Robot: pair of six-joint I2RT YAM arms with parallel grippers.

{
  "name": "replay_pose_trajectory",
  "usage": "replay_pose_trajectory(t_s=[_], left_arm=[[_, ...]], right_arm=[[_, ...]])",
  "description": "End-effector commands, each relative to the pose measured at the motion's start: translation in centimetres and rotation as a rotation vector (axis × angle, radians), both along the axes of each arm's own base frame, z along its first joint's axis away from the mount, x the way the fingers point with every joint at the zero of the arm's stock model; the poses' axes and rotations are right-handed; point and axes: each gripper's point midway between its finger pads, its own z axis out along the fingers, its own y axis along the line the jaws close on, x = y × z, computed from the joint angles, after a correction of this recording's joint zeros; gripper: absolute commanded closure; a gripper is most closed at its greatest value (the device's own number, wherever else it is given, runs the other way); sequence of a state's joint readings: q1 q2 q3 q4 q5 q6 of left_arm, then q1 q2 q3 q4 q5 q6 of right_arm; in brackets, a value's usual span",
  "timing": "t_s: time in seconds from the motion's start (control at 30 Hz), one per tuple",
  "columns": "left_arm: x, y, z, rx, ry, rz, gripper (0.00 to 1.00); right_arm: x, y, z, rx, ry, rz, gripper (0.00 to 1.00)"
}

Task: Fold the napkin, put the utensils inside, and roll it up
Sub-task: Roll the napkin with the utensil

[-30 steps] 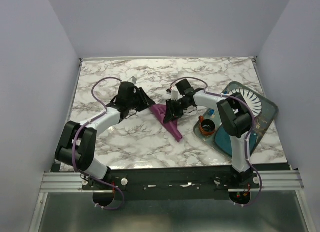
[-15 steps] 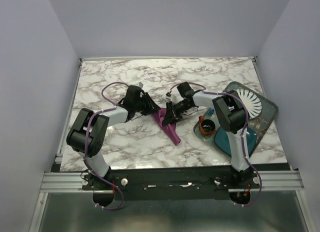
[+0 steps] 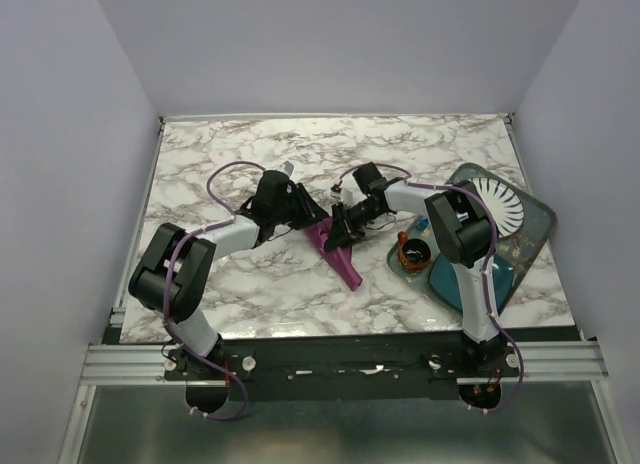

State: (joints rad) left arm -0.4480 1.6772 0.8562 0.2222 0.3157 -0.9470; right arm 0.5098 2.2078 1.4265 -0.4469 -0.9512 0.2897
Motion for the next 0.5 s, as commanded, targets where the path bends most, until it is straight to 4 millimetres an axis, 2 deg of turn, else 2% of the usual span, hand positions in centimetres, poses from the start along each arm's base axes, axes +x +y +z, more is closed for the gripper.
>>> replay_pose_trajectory(t_s=[0.0,0.13,0.17,0.33,0.4,0.47], left_arm=[[-0.4,-0.9,1.2,0.008,-0.037,-0.013,0.62],[0.1,-2.1,-0.8,-0.056,0.021,-0.026,0.64],[0.2,-2.1,-1.9,-0.044,0.047,-0.022,0.64],[0.0,-1.1,-4.2,0.006,0.082,0.002,0.65],[-0.2,-0.7,-4.9,0.027,0.088,0.005,0.65],[-0.5,-0.2,-5.7,0.043,0.102,0.014,0.65]], right_arm=[[0.1,-0.6,-1.1,-0.076,-0.027,0.003,0.74],[0.1,-0.7,-1.0,-0.081,-0.033,0.002,0.72],[0.1,-0.8,-0.9,-0.084,-0.035,0.001,0.71],[0.2,-1.3,-0.4,-0.132,-0.085,0.003,0.68],[0.2,-1.3,0.6,-0.143,-0.130,0.008,0.61],[0.3,-1.6,0.7,-0.181,-0.163,-0.003,0.59]])
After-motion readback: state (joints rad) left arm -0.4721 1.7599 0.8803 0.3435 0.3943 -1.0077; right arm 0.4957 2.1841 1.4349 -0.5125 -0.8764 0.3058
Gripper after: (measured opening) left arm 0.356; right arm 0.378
